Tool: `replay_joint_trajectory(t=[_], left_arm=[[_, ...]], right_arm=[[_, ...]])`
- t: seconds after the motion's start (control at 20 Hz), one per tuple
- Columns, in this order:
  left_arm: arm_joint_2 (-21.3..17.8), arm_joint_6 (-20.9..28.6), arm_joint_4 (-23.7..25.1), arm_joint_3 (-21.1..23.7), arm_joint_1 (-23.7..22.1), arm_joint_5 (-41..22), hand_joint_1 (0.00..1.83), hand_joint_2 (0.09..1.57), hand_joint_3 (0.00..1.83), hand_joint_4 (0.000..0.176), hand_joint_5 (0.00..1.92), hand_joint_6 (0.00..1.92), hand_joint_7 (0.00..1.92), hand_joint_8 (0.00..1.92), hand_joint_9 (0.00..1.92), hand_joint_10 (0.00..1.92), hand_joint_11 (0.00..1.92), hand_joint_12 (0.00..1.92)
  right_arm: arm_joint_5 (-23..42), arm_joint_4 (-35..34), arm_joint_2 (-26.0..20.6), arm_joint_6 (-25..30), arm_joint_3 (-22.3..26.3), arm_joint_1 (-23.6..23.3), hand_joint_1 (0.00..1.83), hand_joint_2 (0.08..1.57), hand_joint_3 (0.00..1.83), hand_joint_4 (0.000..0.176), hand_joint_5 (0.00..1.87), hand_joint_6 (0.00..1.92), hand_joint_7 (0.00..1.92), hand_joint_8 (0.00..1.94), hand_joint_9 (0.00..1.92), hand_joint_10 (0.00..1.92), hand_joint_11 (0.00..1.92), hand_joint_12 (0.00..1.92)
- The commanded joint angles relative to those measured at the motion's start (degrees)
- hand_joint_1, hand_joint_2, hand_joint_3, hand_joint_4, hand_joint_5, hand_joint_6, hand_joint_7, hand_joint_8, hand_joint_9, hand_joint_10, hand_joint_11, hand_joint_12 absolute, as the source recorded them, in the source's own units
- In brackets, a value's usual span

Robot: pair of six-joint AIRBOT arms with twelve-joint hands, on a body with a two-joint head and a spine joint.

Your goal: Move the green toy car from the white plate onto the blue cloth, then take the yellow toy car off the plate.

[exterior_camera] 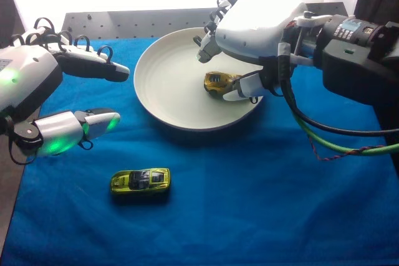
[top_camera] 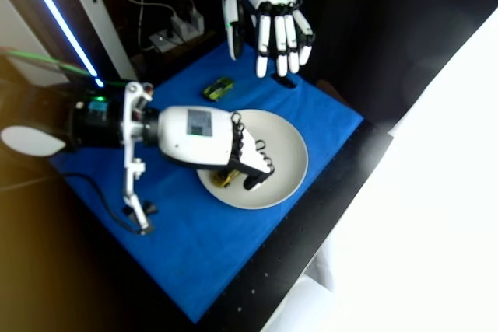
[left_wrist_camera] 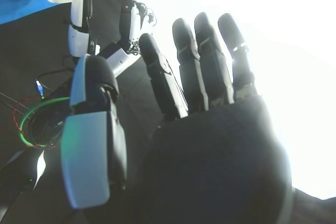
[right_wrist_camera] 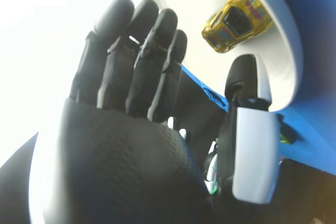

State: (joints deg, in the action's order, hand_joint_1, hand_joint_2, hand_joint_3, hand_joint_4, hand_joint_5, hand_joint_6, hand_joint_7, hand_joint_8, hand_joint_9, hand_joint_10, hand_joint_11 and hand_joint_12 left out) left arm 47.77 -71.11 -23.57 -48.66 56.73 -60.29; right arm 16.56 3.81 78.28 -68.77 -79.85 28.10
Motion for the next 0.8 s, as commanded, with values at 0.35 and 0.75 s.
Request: replay_joint_trajectory(t=[0.35, 0.75], left_arm=[[0.3, 0.4, 1.2, 0.0, -0.2, -7.1, 0.69, 1.16, 0.0, 0.142, 0.74, 0.06, 0.61, 0.0, 0.5, 0.0, 0.0, 1.07], [0.3, 0.9, 1.1, 0.0, 0.0, -7.6, 0.7, 1.16, 0.0, 0.145, 0.76, 0.03, 0.59, 0.0, 0.48, 0.0, 0.0, 1.01]], right_arm=[[5.7, -0.2, 1.1, -0.1, -1.3, -0.5, 0.9, 1.01, 0.0, 0.0, 0.78, 0.0, 0.91, 0.04, 0.6, 0.96, 0.46, 1.6], [5.4, -0.3, 1.8, -0.1, -1.8, -0.1, 0.9, 1.01, 0.0, 0.0, 0.78, 0.0, 0.89, 0.01, 0.66, 0.73, 0.4, 1.54]])
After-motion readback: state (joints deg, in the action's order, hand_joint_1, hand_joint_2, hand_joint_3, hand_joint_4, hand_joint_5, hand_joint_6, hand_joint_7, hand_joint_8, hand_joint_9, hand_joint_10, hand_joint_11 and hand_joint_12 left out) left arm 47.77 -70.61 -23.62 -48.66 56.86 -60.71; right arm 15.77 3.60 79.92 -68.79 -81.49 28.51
